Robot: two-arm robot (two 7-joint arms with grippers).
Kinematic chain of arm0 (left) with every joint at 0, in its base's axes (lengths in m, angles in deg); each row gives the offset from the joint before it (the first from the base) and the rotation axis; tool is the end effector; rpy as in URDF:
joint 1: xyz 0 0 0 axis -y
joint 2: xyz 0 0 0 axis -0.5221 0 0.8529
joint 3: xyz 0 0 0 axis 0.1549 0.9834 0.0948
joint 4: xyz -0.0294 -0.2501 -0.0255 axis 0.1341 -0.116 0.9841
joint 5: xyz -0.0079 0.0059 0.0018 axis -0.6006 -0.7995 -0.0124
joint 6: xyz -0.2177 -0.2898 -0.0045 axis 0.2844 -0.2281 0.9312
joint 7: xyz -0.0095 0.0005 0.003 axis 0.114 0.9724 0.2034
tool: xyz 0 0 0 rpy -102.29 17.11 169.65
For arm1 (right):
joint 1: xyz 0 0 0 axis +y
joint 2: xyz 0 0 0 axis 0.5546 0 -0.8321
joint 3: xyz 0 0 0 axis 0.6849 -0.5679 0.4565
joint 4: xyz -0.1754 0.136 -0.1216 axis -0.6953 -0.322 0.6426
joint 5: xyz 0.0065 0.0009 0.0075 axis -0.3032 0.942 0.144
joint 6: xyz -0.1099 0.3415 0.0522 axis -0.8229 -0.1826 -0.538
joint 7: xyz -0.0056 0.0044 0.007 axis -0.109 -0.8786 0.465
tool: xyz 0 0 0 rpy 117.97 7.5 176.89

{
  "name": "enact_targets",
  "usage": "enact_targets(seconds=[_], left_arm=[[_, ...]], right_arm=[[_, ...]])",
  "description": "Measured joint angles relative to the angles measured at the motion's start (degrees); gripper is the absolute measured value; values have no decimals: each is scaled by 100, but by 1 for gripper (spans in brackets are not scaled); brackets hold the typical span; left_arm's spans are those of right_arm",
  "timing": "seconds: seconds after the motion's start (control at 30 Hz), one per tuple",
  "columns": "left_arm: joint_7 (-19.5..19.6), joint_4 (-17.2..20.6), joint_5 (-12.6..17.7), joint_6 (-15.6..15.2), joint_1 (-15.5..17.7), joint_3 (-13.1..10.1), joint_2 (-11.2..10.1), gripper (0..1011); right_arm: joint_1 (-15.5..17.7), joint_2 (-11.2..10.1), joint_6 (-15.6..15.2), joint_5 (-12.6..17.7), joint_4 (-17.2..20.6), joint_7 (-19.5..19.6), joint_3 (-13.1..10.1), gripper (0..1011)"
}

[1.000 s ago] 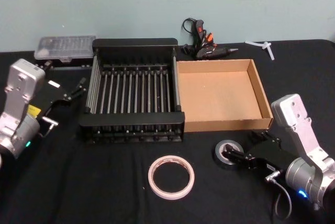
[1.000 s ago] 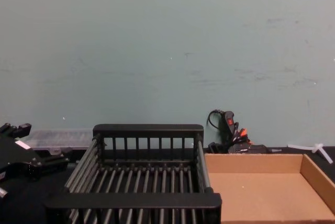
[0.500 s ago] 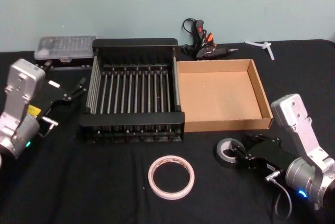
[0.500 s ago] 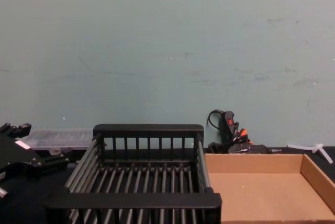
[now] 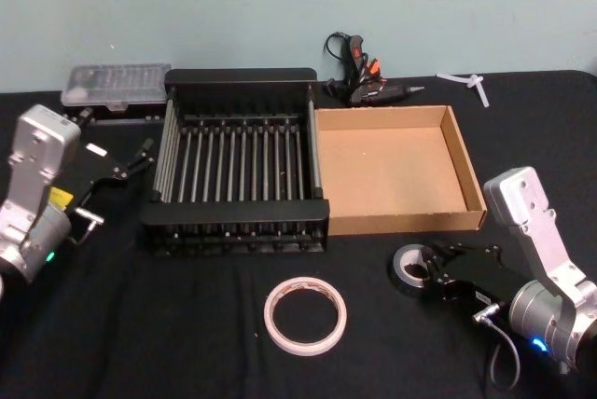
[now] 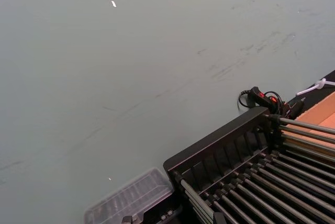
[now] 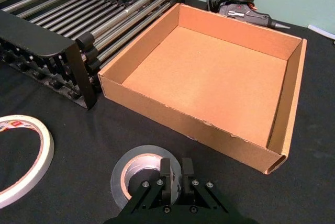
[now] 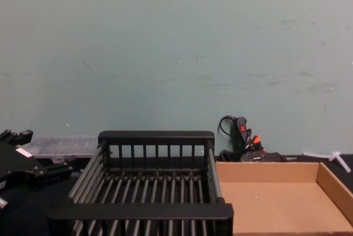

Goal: Pick up the white tape and place it into the black box , Pick up the silver tape and place it into the brown box.

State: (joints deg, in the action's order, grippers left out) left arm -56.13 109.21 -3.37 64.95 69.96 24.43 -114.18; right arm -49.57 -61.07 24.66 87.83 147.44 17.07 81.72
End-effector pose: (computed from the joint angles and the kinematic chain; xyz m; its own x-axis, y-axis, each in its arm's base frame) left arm 0.4028 0.0474 -0.2827 0.2924 0.8803 0.3737 -0.9552 0.2874 0.0702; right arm 0.3370 -0.0028 -0.2651 0.4828 -0.8733 0.0657 0.7931 0.4042 -0.4555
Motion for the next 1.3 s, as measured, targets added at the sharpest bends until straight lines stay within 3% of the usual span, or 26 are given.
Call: enact_targets(seconds=[0.5, 0.87, 1.3], left_arm=[[0, 0, 0, 0, 0, 0, 0, 1001], [0, 0, 0, 0, 0, 0, 0, 1001], [0, 0, 0, 0, 0, 0, 0, 1001]], right_arm=[[114, 2, 106, 11, 175, -259, -188, 131], [281, -169, 425, 292, 595, -623, -412, 131], [-246, 12, 644, 302, 382, -446, -378, 131]])
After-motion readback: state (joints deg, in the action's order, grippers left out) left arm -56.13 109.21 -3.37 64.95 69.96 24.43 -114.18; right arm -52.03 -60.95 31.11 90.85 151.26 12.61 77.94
